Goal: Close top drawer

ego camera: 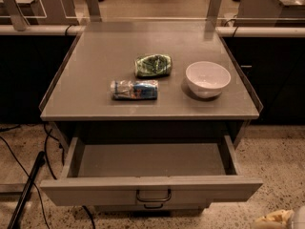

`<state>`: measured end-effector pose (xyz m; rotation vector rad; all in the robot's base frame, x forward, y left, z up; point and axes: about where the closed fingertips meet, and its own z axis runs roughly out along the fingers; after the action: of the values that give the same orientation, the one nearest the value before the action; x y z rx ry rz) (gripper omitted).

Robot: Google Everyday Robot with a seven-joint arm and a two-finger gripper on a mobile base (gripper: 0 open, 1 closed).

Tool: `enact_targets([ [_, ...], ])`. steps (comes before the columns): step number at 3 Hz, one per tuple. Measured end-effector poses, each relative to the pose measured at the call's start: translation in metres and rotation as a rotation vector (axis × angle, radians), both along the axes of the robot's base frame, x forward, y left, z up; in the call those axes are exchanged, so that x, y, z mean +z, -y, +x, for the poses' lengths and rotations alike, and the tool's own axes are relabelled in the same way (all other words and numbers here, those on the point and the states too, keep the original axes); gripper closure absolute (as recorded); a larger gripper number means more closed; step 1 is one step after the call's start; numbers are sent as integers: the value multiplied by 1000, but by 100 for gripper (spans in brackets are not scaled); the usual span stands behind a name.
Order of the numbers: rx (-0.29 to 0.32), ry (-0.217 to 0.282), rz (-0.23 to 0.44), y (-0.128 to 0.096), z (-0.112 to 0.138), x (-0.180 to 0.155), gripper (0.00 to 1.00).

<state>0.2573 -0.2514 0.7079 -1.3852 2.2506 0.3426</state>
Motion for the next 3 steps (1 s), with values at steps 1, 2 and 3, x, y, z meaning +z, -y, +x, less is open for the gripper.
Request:
enact_targets([
  [1, 60, 69, -25, 1, 5, 1, 100],
  [2, 60, 69, -25, 1, 5, 1, 100],
  [3, 52, 118, -11, -1, 11, -4, 100],
])
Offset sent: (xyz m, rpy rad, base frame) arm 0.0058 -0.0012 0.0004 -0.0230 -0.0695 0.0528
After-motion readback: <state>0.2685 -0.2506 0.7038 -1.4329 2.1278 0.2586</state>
